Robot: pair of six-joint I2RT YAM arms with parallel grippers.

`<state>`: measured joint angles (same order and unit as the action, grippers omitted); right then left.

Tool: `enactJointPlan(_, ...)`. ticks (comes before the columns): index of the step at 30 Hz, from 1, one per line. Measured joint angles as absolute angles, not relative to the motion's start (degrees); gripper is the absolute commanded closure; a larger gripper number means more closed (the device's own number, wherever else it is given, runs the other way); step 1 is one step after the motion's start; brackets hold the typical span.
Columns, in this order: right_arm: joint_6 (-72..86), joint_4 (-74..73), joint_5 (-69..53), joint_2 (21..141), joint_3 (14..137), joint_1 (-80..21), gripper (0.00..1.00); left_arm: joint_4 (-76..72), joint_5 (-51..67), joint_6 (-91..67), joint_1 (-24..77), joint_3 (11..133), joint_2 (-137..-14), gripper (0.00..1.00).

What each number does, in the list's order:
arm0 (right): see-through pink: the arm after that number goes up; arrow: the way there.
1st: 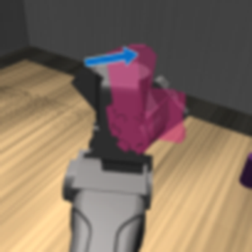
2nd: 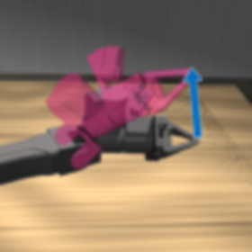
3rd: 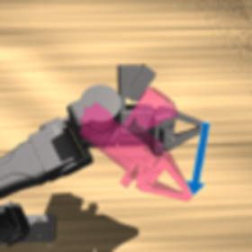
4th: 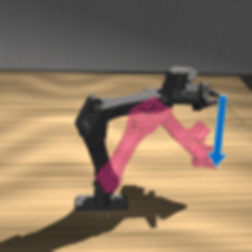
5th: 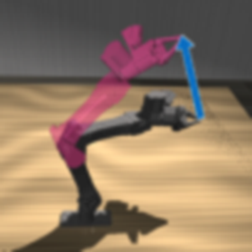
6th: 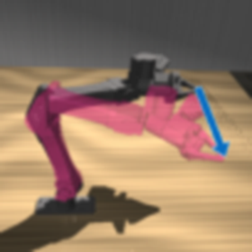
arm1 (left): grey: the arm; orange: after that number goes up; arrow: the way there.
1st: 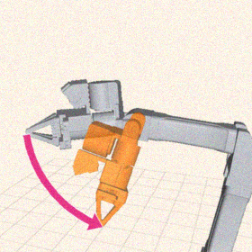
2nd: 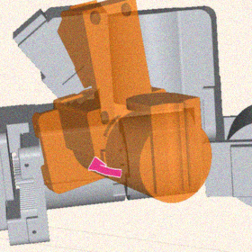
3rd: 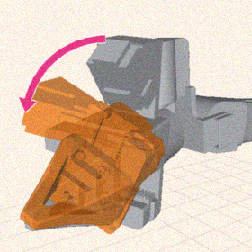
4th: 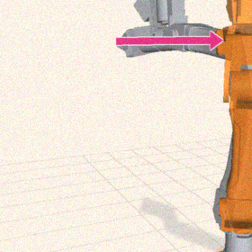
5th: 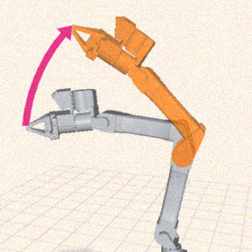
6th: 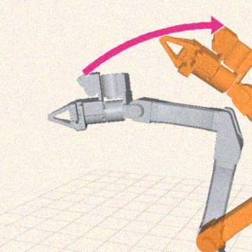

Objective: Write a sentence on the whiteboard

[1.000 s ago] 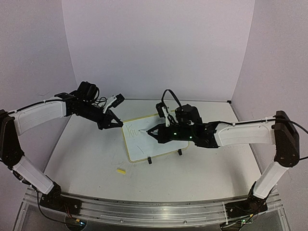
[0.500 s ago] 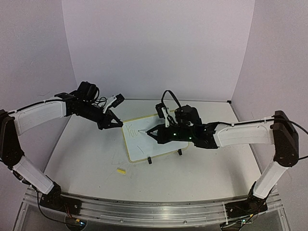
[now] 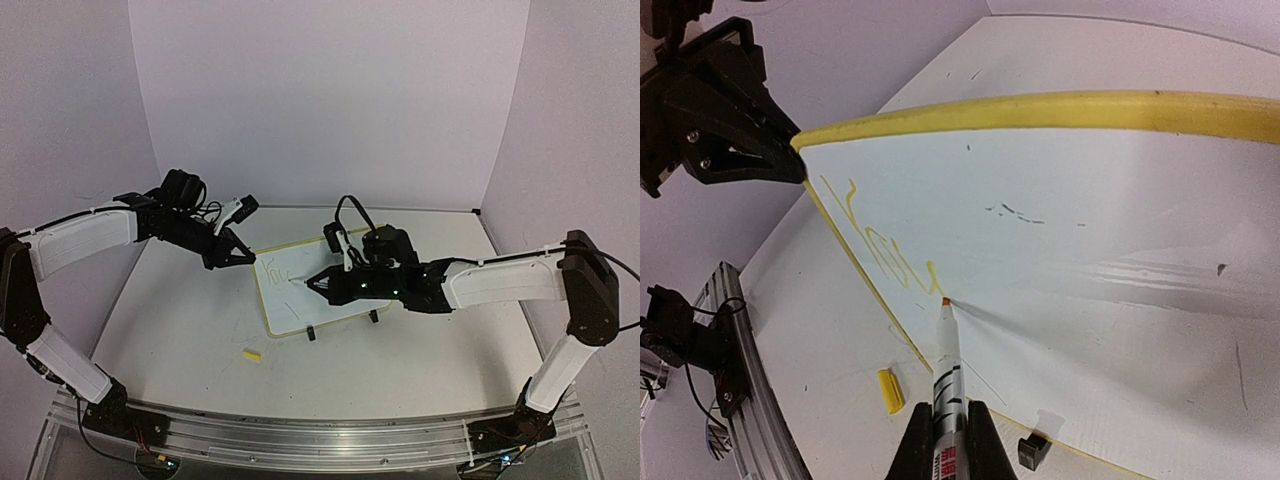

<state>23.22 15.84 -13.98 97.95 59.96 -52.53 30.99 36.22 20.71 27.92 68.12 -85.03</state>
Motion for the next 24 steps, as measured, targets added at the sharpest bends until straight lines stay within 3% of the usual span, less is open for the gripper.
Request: enactJointPlan(24, 22.72, 17.12, -13.34, 90.71, 58.73, -52.05, 1.0, 30.98, 36.32, 20.75, 27.97, 68.12, -85.01, 1.0)
